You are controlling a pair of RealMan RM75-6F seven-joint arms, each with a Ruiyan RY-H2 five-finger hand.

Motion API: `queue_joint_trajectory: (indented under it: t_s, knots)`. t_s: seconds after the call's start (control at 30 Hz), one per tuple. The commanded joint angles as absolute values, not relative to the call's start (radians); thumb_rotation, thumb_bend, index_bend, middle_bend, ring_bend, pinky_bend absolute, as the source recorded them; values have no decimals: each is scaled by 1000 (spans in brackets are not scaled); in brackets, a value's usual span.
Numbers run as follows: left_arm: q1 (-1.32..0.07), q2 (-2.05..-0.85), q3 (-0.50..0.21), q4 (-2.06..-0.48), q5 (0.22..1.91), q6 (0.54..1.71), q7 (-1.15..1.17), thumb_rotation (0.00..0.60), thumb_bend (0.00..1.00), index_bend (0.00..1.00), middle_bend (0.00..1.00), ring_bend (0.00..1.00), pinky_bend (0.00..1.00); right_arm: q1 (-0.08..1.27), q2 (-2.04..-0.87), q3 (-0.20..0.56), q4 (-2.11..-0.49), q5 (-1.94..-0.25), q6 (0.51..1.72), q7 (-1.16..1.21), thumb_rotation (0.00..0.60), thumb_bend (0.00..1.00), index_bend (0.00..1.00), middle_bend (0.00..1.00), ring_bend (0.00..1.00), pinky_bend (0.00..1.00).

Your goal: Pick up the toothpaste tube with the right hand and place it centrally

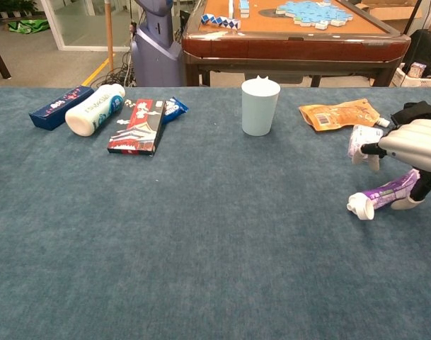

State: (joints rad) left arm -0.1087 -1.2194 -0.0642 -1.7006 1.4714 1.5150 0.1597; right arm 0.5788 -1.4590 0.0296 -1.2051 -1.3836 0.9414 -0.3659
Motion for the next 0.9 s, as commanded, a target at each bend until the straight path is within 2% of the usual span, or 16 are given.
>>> queue_joint_trajectory:
  t_s: [0.03, 0.13, 0.27, 0.47, 0.9]
  knots:
    - [-108, -1220, -63, -1700, 1472, 1514, 157, 600, 179, 0, 0, 2, 102, 590, -1483, 36, -1180, -1386, 937, -367, 600, 99, 268, 377, 278, 188]
    - [-107, -1220, -64, -1697, 1471, 1514, 153, 600, 179, 0, 0, 2, 102, 599, -1502, 45, -1159, -1389, 939, -361, 600, 122, 283, 380, 278, 188]
    - [-105, -1218, -64, -1697, 1469, 1514, 151, 600, 179, 0, 0, 2, 102, 613, -1515, 51, -1144, -1387, 923, -353, 600, 212, 322, 395, 278, 191]
    - [-102, -1217, -64, -1694, 1465, 1513, 146, 600, 179, 0, 0, 2, 102, 609, -1516, 45, -1143, -1384, 922, -353, 600, 225, 372, 435, 290, 205]
    - [-113, -1227, -67, -1685, 1466, 1496, 140, 600, 179, 0, 0, 1, 102, 591, -1488, 50, -1167, -1349, 927, -374, 600, 244, 414, 469, 318, 209]
